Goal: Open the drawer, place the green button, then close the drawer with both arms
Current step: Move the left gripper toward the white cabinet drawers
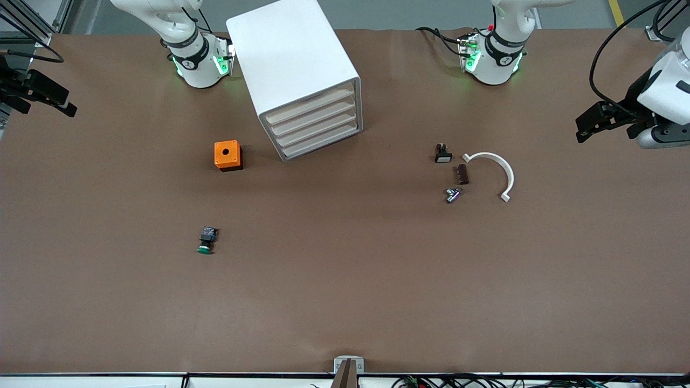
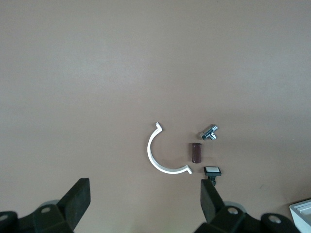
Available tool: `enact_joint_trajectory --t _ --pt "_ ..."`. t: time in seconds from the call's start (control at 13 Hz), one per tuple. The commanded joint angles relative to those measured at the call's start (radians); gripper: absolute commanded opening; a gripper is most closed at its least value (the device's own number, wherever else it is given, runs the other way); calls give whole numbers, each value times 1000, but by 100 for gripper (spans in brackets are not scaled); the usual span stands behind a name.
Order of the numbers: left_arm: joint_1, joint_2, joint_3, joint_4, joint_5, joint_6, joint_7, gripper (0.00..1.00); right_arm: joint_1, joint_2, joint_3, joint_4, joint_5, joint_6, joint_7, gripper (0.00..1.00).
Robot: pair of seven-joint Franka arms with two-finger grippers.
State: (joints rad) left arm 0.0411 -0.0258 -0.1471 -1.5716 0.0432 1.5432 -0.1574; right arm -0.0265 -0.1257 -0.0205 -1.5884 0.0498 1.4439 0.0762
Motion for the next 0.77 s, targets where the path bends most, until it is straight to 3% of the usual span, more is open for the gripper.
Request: enact_joint_trajectory --t 0.0,0.31,0.69 --pt "8 -2 0 10 -9 -15 15 100 5 9 4 25 -21 -16 14 100" --pt "16 39 1 70 1 -24 9 100 5 9 4 25 -21 -14 16 100" --pt "2 176 1 64 -5 -21 -17 100 5 9 4 25 -21 -16 14 100"
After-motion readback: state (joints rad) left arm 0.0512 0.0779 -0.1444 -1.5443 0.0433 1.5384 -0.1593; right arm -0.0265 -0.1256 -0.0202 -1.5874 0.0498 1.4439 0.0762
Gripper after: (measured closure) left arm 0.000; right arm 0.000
